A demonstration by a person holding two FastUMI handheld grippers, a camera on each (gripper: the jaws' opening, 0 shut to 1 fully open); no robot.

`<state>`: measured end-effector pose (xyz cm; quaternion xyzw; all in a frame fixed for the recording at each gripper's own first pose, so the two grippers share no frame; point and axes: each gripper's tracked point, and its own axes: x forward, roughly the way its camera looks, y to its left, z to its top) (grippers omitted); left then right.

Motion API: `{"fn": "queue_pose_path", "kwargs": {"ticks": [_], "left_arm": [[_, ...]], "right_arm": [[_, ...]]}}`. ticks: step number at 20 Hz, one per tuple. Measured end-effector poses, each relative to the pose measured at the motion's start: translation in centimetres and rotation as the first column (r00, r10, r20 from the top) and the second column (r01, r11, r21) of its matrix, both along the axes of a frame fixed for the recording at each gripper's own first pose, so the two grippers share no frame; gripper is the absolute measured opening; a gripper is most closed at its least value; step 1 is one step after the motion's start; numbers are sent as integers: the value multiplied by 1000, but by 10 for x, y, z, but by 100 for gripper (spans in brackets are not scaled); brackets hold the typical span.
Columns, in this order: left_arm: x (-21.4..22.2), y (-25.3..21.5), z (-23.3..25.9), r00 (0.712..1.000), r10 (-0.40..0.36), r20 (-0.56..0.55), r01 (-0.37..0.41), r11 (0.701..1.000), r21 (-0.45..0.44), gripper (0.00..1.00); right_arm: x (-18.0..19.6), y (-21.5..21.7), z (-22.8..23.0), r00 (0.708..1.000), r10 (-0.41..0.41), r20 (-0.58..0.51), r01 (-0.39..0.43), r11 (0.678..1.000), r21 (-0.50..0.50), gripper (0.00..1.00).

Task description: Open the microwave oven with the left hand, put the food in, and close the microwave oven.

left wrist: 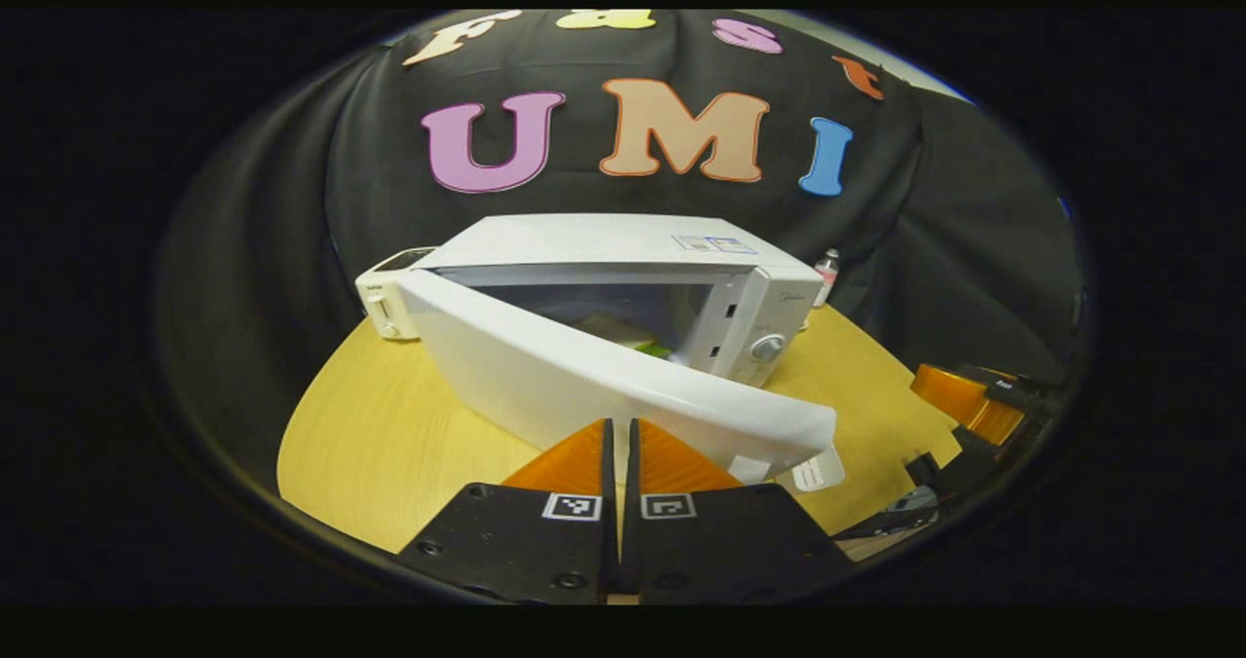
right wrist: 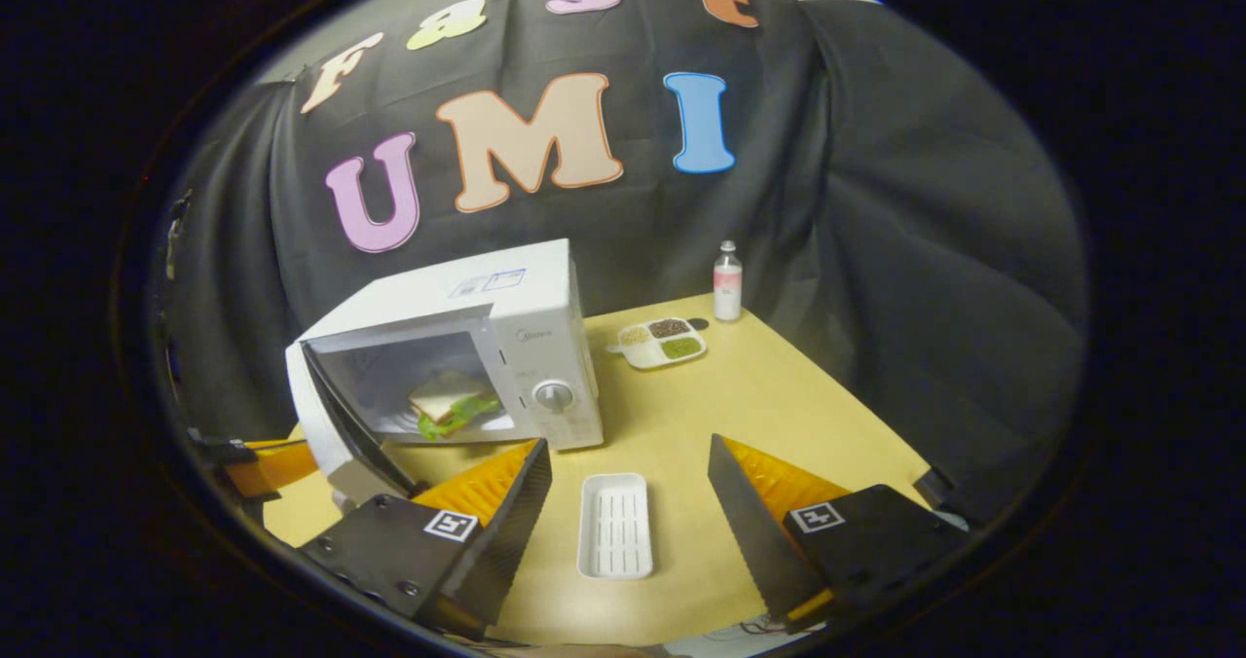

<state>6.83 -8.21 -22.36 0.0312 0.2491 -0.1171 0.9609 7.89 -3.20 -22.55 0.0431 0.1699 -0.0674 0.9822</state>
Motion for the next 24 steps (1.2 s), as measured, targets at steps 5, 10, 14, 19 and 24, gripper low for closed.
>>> {"fn": "queue_pose_path", "kwargs": {"ticks": [5, 10, 14, 19, 24], "left_arm": [[30, -24, 0, 1000, 4, 27, -4, 1000, 0, 0], [61, -44, -1, 999, -6, 47, 5, 1000, 23, 1], [80, -65, 0, 997, -33, 63, 30, 999, 34, 1], [102, -81, -1, 995, -59, 76, 55, 997, 54, 1], [116, -87, -9, 998, -25, 56, 24, 999, 26, 0]], "right_arm": [[9, -13, 3, 1000, 22, 13, -22, 1000, -7, 92], [15, -26, 8, 1000, 6, 30, -6, 1000, -7, 92], [16, -34, 7, 999, -11, 42, 10, 1000, 26, 100], [14, -47, 5, 998, -41, 42, 39, 998, 48, 92], [21, -50, 3, 999, -31, 38, 30, 999, 44, 100]]}}
